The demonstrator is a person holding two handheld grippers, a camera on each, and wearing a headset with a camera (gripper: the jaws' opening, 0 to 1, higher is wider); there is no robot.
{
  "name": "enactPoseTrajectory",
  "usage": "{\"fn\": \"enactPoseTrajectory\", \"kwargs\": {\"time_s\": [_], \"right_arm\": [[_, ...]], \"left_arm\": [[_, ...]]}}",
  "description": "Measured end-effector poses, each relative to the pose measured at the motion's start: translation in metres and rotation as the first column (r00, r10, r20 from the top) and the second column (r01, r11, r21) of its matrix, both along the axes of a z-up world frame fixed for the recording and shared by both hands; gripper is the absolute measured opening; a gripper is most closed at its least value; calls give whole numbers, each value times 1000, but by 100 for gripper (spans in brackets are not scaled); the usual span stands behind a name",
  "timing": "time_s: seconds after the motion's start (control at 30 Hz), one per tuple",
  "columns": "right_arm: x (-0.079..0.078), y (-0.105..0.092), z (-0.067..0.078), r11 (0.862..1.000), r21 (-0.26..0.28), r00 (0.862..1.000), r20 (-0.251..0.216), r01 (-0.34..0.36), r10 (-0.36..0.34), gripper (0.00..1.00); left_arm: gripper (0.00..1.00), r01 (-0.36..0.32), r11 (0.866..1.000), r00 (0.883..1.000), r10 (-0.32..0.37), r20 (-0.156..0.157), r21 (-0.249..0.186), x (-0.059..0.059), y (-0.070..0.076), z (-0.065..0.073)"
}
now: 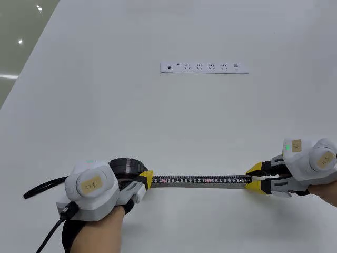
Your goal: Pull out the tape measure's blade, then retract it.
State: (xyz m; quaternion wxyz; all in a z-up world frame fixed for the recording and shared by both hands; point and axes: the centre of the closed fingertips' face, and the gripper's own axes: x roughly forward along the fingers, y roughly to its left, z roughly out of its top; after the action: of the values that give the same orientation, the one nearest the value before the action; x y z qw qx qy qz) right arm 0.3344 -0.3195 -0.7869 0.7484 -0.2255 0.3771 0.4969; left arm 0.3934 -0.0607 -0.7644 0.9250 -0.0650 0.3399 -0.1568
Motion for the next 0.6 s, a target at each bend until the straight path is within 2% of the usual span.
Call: {"fn": "enactPoseTrajectory", "kwargs": {"time_s": [0.27,0.6], "right_arm": [[1,1,0,1000,-17,1000,9,-17,17,14],[2,0,0,999,-30,1000,15,-12,13,13]], "left_arm": [[61,-8,1000,1000,8,-2,1,0,0,0],[59,5,1000,1000,-5,-6,26,0,1,-2]]}}
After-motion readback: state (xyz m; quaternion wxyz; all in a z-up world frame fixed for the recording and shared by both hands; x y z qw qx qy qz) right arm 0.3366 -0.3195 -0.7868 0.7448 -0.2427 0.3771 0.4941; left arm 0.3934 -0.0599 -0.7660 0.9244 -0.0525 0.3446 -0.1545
